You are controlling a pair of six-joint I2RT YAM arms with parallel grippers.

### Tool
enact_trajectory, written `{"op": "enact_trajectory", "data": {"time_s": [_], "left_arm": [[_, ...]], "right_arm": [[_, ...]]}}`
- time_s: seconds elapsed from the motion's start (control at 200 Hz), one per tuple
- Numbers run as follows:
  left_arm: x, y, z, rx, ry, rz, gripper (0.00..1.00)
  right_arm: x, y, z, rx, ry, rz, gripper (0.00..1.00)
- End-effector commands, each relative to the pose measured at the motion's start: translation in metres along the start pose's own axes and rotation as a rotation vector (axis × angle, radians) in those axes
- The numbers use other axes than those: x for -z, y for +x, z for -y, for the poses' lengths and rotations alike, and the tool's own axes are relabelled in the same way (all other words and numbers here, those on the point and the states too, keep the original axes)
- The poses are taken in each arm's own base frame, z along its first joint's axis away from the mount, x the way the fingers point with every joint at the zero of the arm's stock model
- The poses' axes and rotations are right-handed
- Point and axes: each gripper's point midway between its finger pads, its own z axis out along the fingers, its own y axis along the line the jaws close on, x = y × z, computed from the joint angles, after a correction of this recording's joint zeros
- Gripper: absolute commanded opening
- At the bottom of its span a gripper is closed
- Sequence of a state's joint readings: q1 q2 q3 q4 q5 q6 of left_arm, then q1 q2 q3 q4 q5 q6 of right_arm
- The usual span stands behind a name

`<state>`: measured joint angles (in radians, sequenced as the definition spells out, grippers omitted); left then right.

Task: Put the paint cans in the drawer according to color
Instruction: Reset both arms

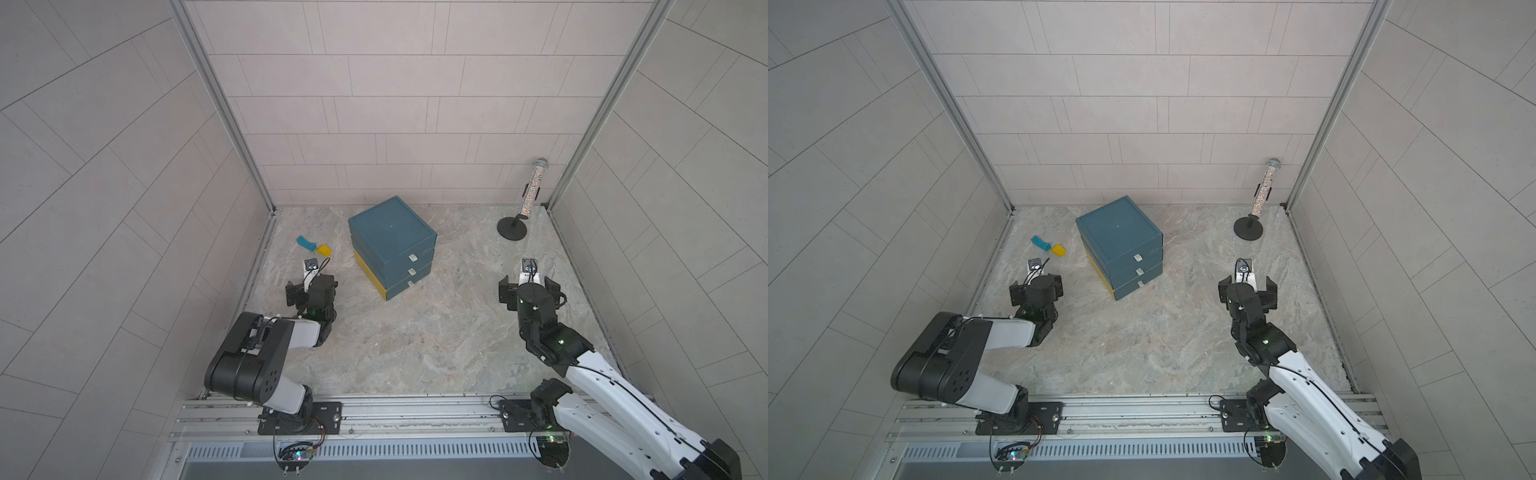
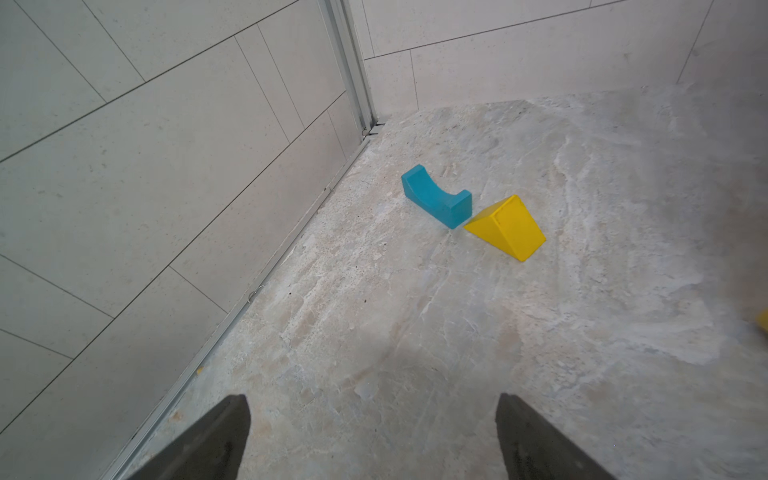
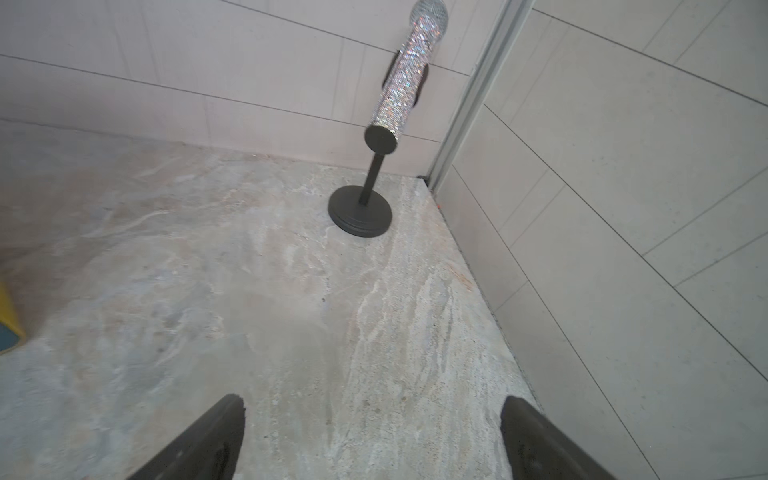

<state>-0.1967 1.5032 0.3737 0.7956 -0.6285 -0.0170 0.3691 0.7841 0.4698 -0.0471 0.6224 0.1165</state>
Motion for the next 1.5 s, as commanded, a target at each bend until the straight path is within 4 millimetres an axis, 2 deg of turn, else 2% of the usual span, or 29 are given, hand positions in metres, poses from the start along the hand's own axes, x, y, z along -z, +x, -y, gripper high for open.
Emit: {"op": "enact_trajectory", "data": {"time_s": [0.0, 0.155, 0.305, 0.405, 0.44, 0.46, 0.565, 0.615, 1.496], "left_arm": [[-0.010, -0.019, 0.007, 0.025, 0.048, 0.009, 1.00], [-0.027, -0.013, 0.012, 0.038, 0.120, -0.087, 1.00], [-0.027, -0.012, 0.009, 0.059, 0.121, -0.080, 1.00], [-0.024, -0.006, 0.008, 0.080, 0.138, -0.054, 1.00], [-0.024, -0.005, 0.005, 0.109, 0.121, -0.005, 1.00], [-0.024, -0.006, 0.005, 0.112, 0.120, 0.016, 1.00], [-0.023, -0.002, 0.006, 0.078, 0.125, -0.058, 1.00], [-0.024, -0.005, 0.005, 0.102, 0.115, -0.015, 1.00], [-0.023, -0.005, 0.005, 0.089, 0.119, -0.033, 1.00]], "right_arm": [[-0.022, -0.010, 0.020, -0.058, 0.101, 0.061, 1.00], [-0.064, 0.007, 0.027, -0.087, 0.150, 0.063, 1.00], [-0.091, 0.025, 0.005, -0.090, 0.113, 0.082, 1.00], [-0.106, 0.044, -0.012, -0.102, 0.066, 0.083, 1.00], [-0.110, 0.043, -0.015, -0.111, 0.048, 0.131, 1.00], [-0.112, 0.054, -0.019, -0.109, 0.035, 0.107, 1.00], [-0.123, 0.059, -0.023, -0.094, -0.011, 0.026, 1.00], [-0.129, 0.058, -0.024, -0.120, -0.057, 0.005, 1.00], [-0.130, 0.058, -0.024, -0.132, -0.068, 0.027, 1.00]]}}
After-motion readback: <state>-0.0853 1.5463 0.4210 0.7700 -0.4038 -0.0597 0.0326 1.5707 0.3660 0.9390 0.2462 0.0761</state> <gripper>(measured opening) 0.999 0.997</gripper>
